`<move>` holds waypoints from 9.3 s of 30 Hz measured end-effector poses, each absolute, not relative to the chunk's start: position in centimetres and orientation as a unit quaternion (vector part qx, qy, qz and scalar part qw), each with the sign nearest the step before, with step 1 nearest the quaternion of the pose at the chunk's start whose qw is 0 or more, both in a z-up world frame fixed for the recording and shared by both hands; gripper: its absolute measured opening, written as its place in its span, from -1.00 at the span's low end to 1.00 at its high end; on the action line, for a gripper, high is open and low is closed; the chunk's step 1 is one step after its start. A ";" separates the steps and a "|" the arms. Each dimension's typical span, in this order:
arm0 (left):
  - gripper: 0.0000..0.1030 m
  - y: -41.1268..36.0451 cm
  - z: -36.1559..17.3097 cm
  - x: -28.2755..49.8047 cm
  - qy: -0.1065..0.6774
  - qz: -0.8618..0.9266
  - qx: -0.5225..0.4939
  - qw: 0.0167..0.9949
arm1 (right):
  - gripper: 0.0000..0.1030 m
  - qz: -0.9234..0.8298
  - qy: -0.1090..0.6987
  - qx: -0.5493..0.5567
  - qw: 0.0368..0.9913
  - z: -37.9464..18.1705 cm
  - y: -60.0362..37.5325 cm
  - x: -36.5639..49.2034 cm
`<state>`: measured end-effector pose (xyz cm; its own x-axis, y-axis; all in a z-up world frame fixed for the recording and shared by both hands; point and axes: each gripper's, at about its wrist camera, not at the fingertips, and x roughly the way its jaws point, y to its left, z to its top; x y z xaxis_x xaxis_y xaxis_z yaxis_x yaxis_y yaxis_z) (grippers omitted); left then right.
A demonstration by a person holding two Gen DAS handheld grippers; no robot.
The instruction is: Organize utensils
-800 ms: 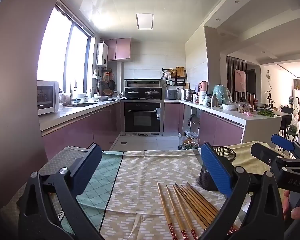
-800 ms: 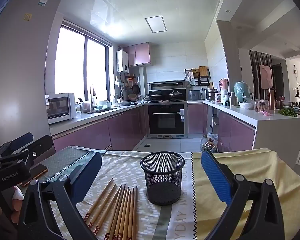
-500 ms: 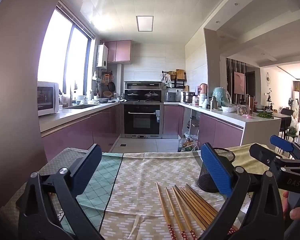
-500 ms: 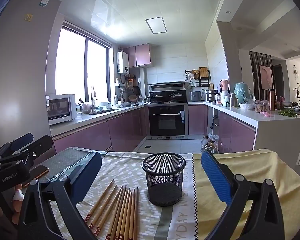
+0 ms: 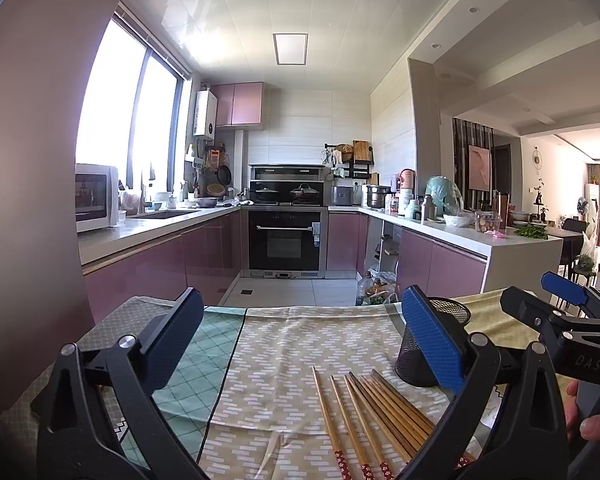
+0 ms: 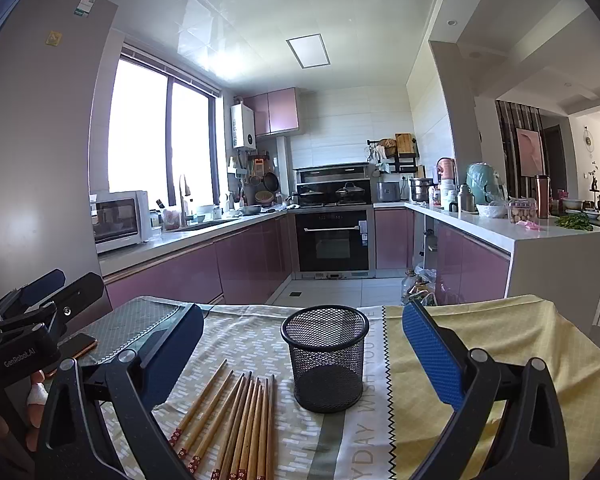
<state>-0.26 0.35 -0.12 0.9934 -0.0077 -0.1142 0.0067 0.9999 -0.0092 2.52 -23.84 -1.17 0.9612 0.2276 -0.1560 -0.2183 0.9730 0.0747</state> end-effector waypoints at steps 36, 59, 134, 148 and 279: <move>0.90 -0.2 -0.3 -0.3 0.055 -0.004 -0.003 0.998 | 0.87 0.118 0.087 0.036 0.989 -1.4 -23.9 2.8; 0.90 -0.2 -0.3 -0.4 0.056 -0.005 -0.003 0.998 | 0.87 0.117 0.087 0.037 0.989 -1.6 -23.8 2.9; -0.20 -1.3 -11.6 12.3 0.430 -0.130 0.050 0.892 | -0.39 0.208 0.427 -0.064 0.878 -10.3 -20.0 11.8; -0.80 -2.2 -11.9 14.8 0.447 -0.138 0.035 0.883 | -0.88 0.222 0.436 -0.071 0.869 -10.5 -18.5 12.7; -0.10 -2.3 -12.0 11.9 0.430 -0.178 0.032 0.885 | -0.44 0.240 0.434 -0.058 0.866 -10.4 -20.2 11.0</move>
<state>11.94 -2.25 -12.03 0.5670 -0.2879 -0.7718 0.3436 0.9342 -0.0960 11.02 -20.22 -10.45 0.5073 0.3662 -0.7801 -0.4668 0.8777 0.1085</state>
